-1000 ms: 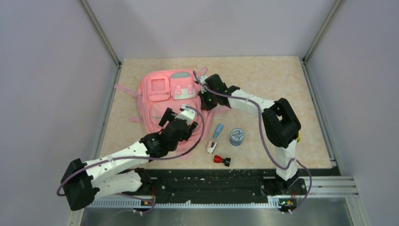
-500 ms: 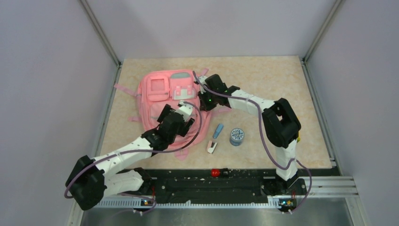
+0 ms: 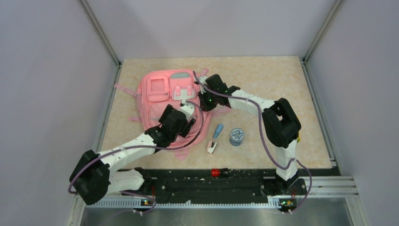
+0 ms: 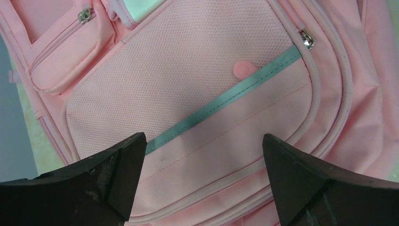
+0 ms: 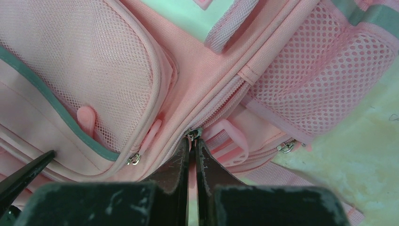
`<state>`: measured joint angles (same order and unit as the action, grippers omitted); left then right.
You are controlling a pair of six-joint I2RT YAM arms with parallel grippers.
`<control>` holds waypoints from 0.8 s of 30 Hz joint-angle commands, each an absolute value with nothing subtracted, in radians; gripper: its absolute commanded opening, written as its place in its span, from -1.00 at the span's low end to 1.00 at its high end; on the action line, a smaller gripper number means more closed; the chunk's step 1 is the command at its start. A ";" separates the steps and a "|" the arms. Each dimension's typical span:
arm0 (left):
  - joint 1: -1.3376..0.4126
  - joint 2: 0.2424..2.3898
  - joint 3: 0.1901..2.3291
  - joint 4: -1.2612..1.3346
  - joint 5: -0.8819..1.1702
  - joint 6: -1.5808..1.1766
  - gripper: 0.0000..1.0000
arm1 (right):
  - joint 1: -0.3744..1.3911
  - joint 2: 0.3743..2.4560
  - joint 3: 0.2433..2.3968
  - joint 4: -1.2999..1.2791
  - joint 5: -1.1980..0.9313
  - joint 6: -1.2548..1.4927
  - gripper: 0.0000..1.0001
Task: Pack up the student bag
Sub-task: Unzip the student bag at the center of the board.
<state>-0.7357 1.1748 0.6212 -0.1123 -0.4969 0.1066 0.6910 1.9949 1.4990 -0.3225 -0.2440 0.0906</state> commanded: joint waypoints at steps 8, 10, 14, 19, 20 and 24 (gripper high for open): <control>-0.767 1.143 0.667 -0.276 -0.443 0.042 0.96 | 0.692 1.954 1.516 -0.277 -0.299 0.097 -1.00; -0.771 1.139 0.673 -0.289 -0.444 0.035 0.96 | 0.691 1.955 1.516 -0.278 -0.299 0.097 -1.00; -0.776 1.124 0.664 -0.287 -0.470 0.024 0.97 | 0.691 1.955 1.517 -0.278 -0.301 0.097 -1.00; -0.776 1.154 0.636 -0.232 -0.676 0.028 0.70 | 0.691 1.951 1.511 -0.275 -0.324 0.090 -1.00; -0.776 1.162 0.639 -0.227 -0.700 0.024 0.52 | 0.692 1.949 1.505 -0.271 -0.332 0.086 -1.00; -0.775 1.173 0.635 -0.178 -0.742 0.007 0.23 | 0.692 1.927 1.472 -0.257 -0.367 0.051 -1.00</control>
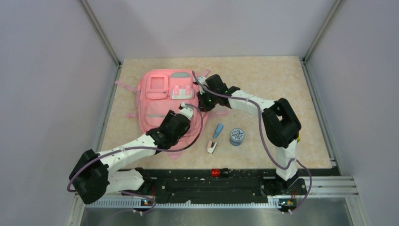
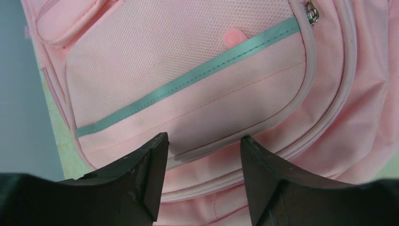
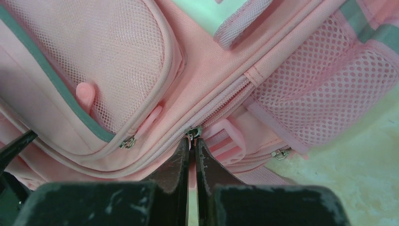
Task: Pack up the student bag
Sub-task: Unzip the student bag at the center of the board.
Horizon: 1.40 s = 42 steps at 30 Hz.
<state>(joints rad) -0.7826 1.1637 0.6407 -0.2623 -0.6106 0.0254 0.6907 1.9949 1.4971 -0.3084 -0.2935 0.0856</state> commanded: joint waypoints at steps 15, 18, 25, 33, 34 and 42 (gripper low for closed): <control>-0.775 1.194 0.645 0.060 -0.528 0.023 -1.00 | 0.730 1.811 1.334 -0.212 -0.439 -0.031 -1.00; -0.775 1.228 0.678 0.080 -0.513 0.005 -1.00 | 0.754 1.785 1.296 -0.222 -0.399 -0.018 -1.00; -0.775 1.333 0.760 0.195 -0.402 -0.145 -1.00 | 0.799 1.673 1.144 -0.144 -0.313 0.174 -1.00; -0.773 1.478 0.893 0.312 -0.341 -0.245 -1.00 | 0.842 1.567 1.029 -0.039 -0.231 0.284 -1.00; -0.772 1.489 0.904 0.334 -0.344 -0.257 -1.00 | 0.843 1.561 1.016 -0.018 -0.223 0.291 -1.00; -0.735 1.509 0.908 0.391 -0.323 -0.272 -1.00 | 0.842 1.535 0.994 0.022 -0.099 0.308 -1.00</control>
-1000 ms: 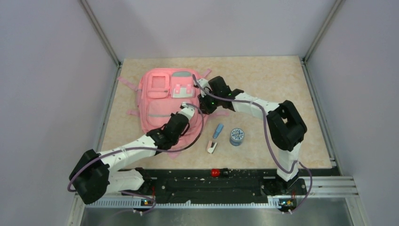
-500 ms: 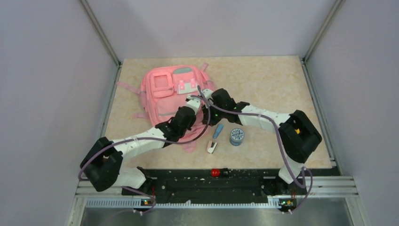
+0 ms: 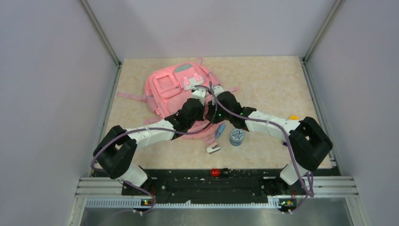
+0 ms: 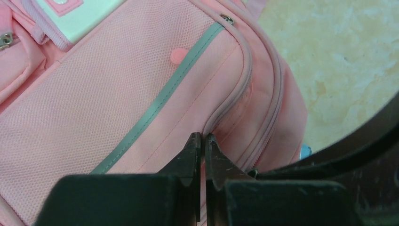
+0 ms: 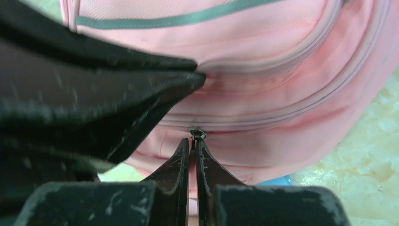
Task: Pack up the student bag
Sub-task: Unzip the student bag at the center of the board.
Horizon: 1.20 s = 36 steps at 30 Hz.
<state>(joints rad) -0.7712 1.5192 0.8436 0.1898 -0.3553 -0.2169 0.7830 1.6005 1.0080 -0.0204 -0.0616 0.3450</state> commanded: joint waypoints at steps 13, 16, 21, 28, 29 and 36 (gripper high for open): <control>-0.726 1.246 0.792 0.066 -0.275 -0.019 0.26 | 0.802 1.516 0.948 0.037 -0.114 0.349 -1.00; -0.726 1.202 0.773 -0.014 -0.291 -0.009 0.30 | 0.796 1.510 0.941 0.040 -0.121 0.350 -1.00; -0.708 1.169 0.737 -0.084 -0.303 -0.026 0.37 | 0.789 1.506 0.942 0.034 -0.127 0.348 -1.00; -0.669 1.209 0.717 -0.039 -0.259 -0.032 0.37 | 0.787 1.508 0.944 0.023 -0.128 0.342 -1.00; -0.666 1.221 0.719 -0.022 -0.247 -0.027 0.36 | 0.787 1.507 0.942 0.024 -0.129 0.341 -1.00; -0.657 1.315 0.738 0.086 -0.165 0.019 -0.50 | 0.793 1.488 0.917 0.063 -0.130 0.373 -1.00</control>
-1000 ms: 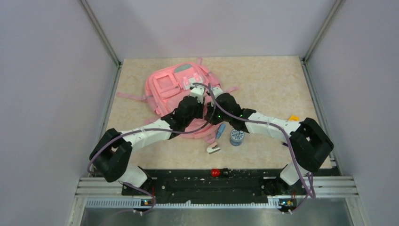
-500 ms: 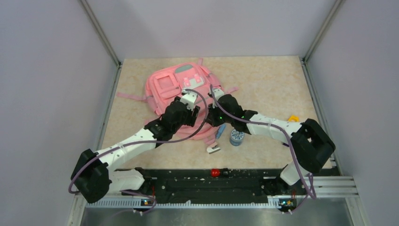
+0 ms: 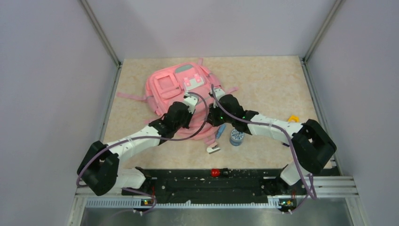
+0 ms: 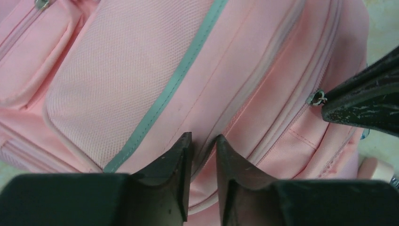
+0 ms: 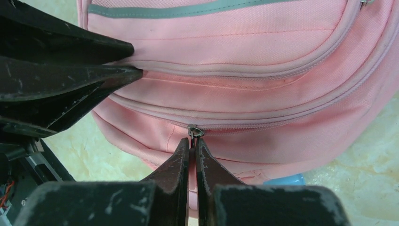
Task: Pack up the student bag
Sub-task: Unzip the student bag at the center of the board.
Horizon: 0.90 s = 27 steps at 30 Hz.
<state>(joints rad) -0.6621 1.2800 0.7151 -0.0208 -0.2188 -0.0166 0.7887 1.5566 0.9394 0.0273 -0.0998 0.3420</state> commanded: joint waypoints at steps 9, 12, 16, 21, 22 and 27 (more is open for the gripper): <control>-0.657 1.315 0.749 0.132 -0.093 -0.039 -1.00 | 0.941 1.510 0.914 0.200 -0.010 0.452 -1.00; -0.657 1.302 0.738 0.148 -0.080 -0.070 -1.00 | 0.996 1.535 0.913 0.285 0.017 0.478 -1.00; -0.657 1.283 0.727 0.170 -0.076 -0.103 -1.00 | 1.016 1.615 0.977 0.311 0.005 0.486 -1.00; -0.652 1.231 0.723 0.163 -0.154 -0.150 -1.00 | 1.016 1.613 1.003 0.277 -0.020 0.457 -0.84; -0.646 1.218 0.723 0.159 -0.175 -0.164 -1.00 | 1.016 1.599 1.001 0.264 -0.022 0.442 -0.58; -0.609 1.158 0.706 0.150 -0.230 -0.235 -1.00 | 1.010 1.487 1.006 0.095 0.015 0.341 0.36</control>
